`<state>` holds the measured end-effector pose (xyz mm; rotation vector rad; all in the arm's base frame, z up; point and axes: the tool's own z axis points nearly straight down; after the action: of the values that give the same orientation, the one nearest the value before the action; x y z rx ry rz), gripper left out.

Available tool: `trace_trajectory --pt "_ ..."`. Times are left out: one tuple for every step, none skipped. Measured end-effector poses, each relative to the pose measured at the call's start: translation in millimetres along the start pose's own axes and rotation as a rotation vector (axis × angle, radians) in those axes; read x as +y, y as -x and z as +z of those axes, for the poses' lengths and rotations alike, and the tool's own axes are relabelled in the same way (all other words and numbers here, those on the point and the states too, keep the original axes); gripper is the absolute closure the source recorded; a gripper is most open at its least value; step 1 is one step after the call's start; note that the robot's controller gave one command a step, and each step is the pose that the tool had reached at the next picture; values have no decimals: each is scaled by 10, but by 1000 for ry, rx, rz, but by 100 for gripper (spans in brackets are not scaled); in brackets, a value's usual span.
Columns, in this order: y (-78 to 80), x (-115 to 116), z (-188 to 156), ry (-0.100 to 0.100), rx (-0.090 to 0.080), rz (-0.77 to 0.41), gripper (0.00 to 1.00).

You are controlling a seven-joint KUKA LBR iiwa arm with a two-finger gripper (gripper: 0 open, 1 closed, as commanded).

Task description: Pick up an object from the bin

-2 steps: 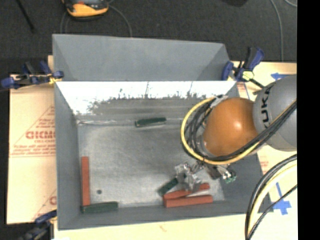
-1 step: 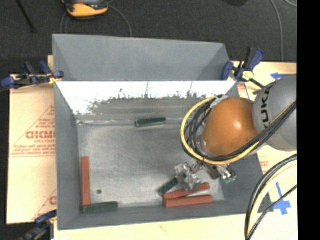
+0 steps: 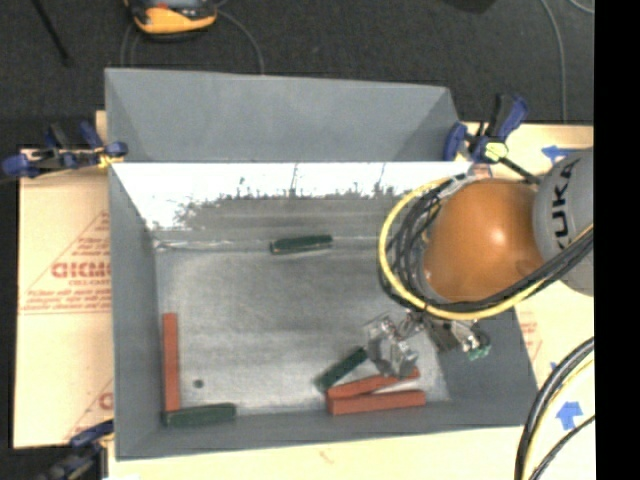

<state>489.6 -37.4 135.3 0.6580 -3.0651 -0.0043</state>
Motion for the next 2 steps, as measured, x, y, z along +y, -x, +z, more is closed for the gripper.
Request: trace_trajectory --pt "279 -540 -247 -8 -12 -28 100" --pt "46 246 -344 -4 -9 78 0"
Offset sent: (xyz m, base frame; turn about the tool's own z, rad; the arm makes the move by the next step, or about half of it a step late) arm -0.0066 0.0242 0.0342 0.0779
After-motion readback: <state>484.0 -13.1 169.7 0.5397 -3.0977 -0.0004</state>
